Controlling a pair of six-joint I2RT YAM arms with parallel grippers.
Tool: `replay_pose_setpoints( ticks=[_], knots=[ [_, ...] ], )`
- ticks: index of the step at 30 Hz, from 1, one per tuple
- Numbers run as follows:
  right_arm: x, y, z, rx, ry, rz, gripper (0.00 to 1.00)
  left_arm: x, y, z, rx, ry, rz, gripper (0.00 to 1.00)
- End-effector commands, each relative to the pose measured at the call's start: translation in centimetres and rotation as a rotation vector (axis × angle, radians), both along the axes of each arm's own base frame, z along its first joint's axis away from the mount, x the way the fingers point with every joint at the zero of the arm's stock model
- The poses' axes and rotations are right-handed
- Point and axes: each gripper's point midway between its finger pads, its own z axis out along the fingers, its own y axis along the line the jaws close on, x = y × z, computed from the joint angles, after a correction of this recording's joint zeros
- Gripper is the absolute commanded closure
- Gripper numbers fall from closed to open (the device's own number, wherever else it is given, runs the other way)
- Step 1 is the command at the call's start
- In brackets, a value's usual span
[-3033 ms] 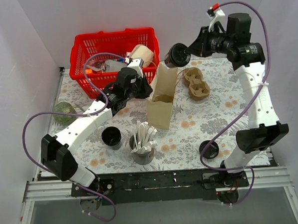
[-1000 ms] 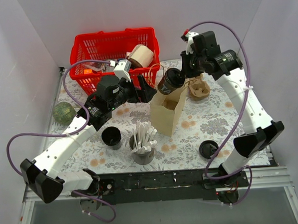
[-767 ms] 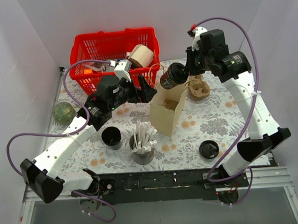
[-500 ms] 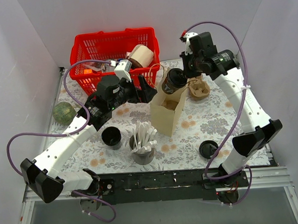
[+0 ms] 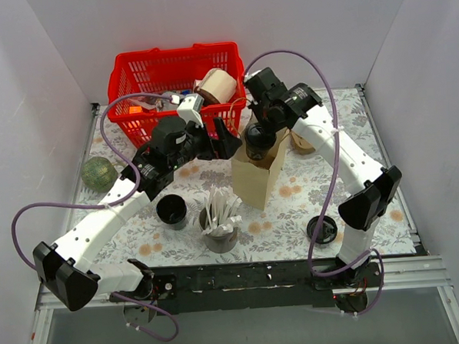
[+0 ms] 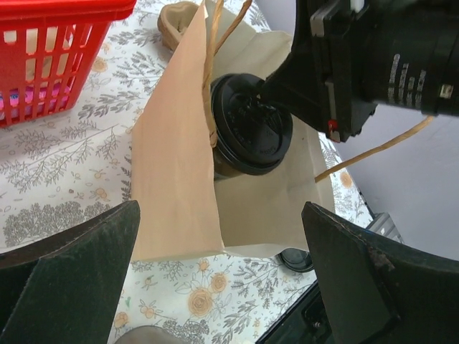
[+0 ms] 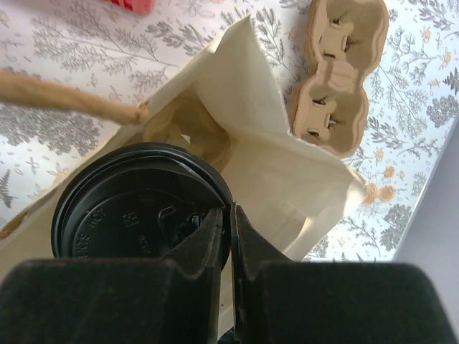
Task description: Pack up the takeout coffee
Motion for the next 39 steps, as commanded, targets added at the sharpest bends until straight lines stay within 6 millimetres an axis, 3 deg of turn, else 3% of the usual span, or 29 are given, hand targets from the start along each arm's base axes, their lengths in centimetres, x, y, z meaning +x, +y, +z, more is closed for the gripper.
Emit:
replay_pose_setpoints(
  ticks=[1,2,3,12,39],
  knots=[
    [-1.1,-0.6,-0.7,-0.063,-0.022,-0.026,0.99,0.1,0.7,-0.7,0.006,0.017,0.034,0.02],
    [-1.3,-0.3,-0.2,-0.033,-0.043,-0.021,0.99,0.1,0.7,-0.8,0.005,0.025,0.041,0.02],
    [-1.8,-0.2,-1.5,-0.047,-0.02,-0.008,0.99,0.1,0.8,-0.9,0.004,0.026,0.048,0.02],
    [-3.6,1.1,-3.0,-0.03,-0.021,0.022,0.99,-0.4,0.9,-2.1,-0.01,0.066,0.05,0.02],
    [-6.5,3.6,-8.7,-0.005,0.066,0.058,0.99,-2.4,3.0,-1.8,-0.045,0.055,0.087,0.02]
  ],
)
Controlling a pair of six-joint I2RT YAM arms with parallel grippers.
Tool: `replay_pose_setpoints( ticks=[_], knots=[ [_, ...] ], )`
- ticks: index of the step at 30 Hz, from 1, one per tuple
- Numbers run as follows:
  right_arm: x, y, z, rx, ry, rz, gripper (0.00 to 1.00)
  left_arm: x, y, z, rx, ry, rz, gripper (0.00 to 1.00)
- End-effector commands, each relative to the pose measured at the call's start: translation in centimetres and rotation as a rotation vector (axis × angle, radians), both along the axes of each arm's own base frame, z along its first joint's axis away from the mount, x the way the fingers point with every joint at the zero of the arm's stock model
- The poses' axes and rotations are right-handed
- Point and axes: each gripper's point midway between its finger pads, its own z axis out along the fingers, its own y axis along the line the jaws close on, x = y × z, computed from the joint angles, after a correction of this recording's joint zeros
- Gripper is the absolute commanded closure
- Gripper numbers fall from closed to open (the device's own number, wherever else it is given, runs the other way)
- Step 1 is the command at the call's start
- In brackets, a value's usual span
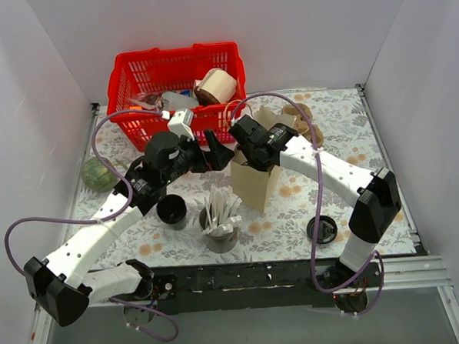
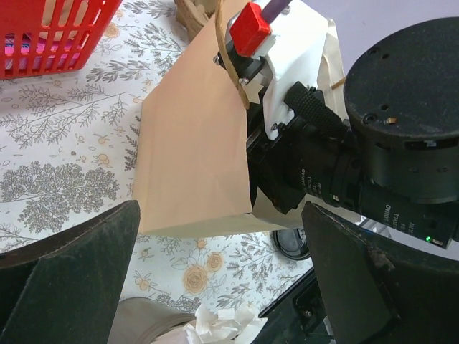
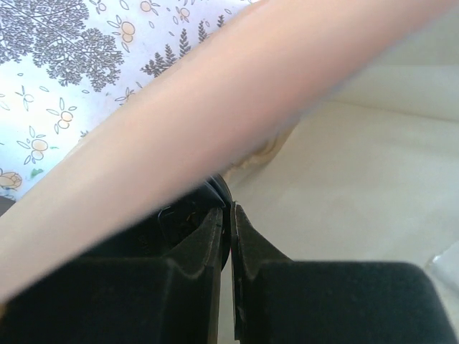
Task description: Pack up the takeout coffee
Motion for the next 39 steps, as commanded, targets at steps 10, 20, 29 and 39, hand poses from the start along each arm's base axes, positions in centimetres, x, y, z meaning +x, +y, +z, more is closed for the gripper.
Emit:
replay_pose_setpoints(
  ticks=[10,20,29,39],
  knots=[
    [-1.0,1.7,1.0,0.089,-0.038,0.007,0.99,-0.1,0.8,-0.3,0.002,0.007,0.035,0.02],
    [-1.5,1.2,0.0,0.033,-0.032,-0.024,0.99,0.0,0.7,-0.7,0.009,0.015,0.035,0.02],
    [-1.9,1.1,-0.2,0.021,-0.02,-0.029,0.99,0.0,0.8,-0.8,0.011,0.016,0.034,0.02],
    [-2.1,1.4,-0.2,0.032,-0.012,-0.028,0.87,0.3,1.1,-0.5,0.019,0.005,0.059,0.02]
  ],
)
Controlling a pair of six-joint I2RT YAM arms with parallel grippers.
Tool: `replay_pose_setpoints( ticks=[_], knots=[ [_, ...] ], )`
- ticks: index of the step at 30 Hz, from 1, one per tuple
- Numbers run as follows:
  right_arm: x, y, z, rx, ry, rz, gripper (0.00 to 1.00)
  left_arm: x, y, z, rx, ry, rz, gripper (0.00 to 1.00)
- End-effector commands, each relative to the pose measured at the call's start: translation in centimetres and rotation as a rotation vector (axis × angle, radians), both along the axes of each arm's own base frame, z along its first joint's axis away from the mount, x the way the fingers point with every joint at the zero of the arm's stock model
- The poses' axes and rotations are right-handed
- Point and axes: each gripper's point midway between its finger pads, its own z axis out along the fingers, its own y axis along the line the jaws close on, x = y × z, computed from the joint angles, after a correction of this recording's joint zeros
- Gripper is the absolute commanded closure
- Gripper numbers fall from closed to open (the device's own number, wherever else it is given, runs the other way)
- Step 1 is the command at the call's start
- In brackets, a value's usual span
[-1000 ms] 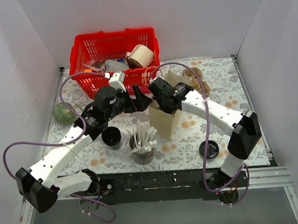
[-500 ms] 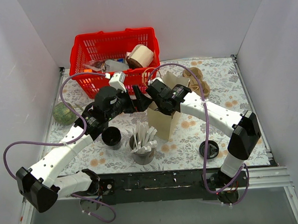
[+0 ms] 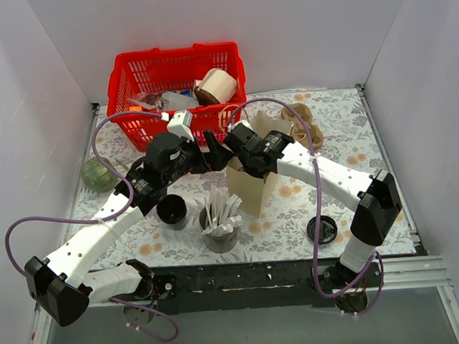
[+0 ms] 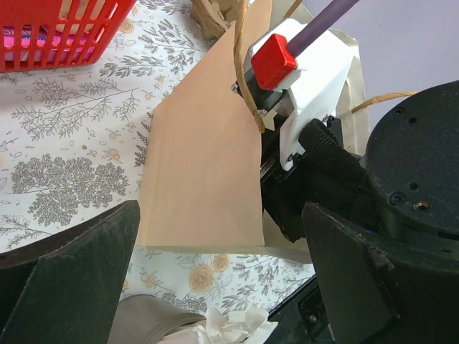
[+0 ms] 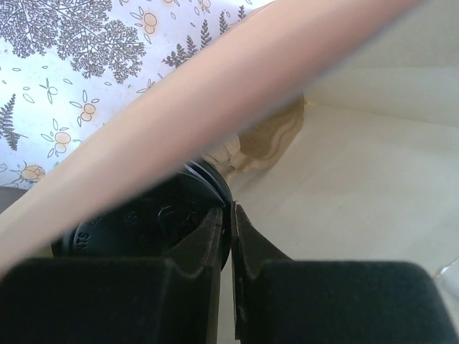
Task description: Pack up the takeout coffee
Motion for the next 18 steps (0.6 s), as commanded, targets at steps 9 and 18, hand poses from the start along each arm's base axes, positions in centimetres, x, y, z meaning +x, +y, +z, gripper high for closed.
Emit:
replay_pose_setpoints(
  ticks=[9,18],
  knots=[
    [-0.34,-0.04,0.32,0.003,0.008,-0.032,0.75,0.11,0.54,0.28,0.01,-0.011,0.019,0.02],
    [-0.4,0.19,0.59,0.022,0.01,-0.037,0.65,0.01,0.49,0.26,0.01,-0.012,0.012,0.02]
  ],
)
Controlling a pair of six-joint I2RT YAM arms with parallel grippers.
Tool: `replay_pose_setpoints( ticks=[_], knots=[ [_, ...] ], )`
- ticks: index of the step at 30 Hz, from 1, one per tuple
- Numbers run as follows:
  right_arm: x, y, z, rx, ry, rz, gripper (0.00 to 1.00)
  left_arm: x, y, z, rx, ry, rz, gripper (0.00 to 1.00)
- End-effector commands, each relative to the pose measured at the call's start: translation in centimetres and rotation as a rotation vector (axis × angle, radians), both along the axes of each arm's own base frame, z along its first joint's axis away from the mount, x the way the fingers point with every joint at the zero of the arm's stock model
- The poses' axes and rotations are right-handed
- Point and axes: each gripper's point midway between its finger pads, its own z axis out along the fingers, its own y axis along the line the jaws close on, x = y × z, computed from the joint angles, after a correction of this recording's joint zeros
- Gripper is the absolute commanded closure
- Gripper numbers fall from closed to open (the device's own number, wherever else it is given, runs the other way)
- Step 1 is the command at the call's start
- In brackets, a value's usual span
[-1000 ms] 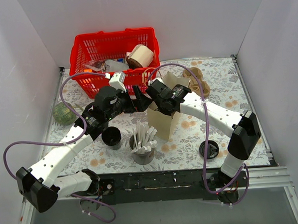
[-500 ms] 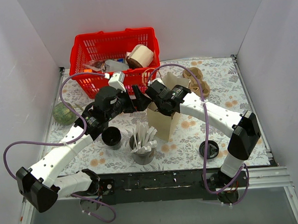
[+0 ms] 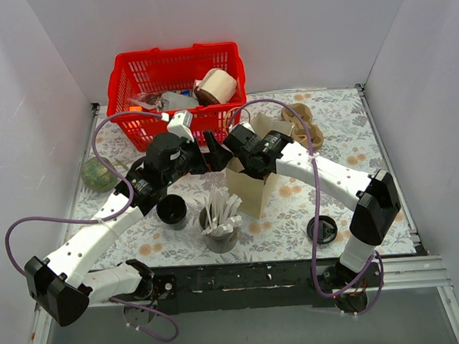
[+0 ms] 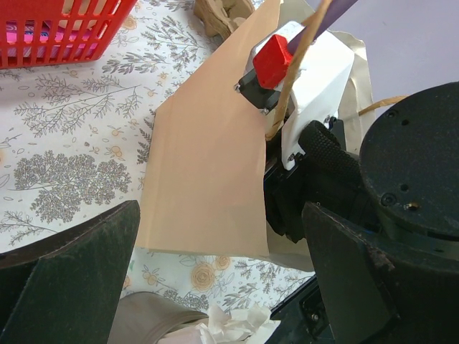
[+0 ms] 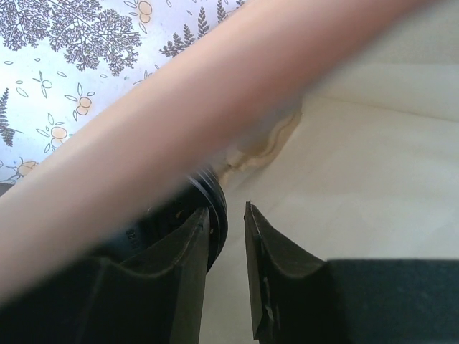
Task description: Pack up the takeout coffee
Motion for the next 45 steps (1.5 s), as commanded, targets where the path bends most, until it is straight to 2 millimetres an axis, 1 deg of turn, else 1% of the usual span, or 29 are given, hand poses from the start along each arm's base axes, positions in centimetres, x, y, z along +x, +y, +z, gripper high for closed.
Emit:
replay_pose_setpoints(
  ticks=[1,4,13,22,28,37,45],
  knots=[
    [0.0,0.5,1.0,0.029,-0.01,-0.015,0.64,0.1,0.3,0.5,0.003,-0.018,0.009,0.02],
    [0.0,0.5,1.3,0.035,-0.015,-0.02,0.6,0.0,0.4,0.6,0.002,-0.019,0.009,0.02],
    [0.1,0.0,1.8,0.025,-0.029,-0.04,0.53,0.0,0.4,0.5,0.001,-0.019,0.007,0.02],
    [0.5,0.0,3.4,0.045,-0.064,-0.053,0.48,0.0,0.3,0.7,-0.002,-0.022,0.004,0.02],
    [0.4,0.1,4.2,0.067,-0.072,-0.05,0.43,0.0,0.3,0.7,-0.002,-0.023,0.002,0.02],
    [0.4,0.2,5.4,0.096,-0.091,-0.049,0.42,-0.1,0.3,0.9,-0.006,-0.026,0.003,0.02],
    [0.7,-0.7,6.6,0.075,-0.126,-0.075,0.4,0.0,0.3,1.0,-0.007,-0.027,0.003,0.02]
  ],
)
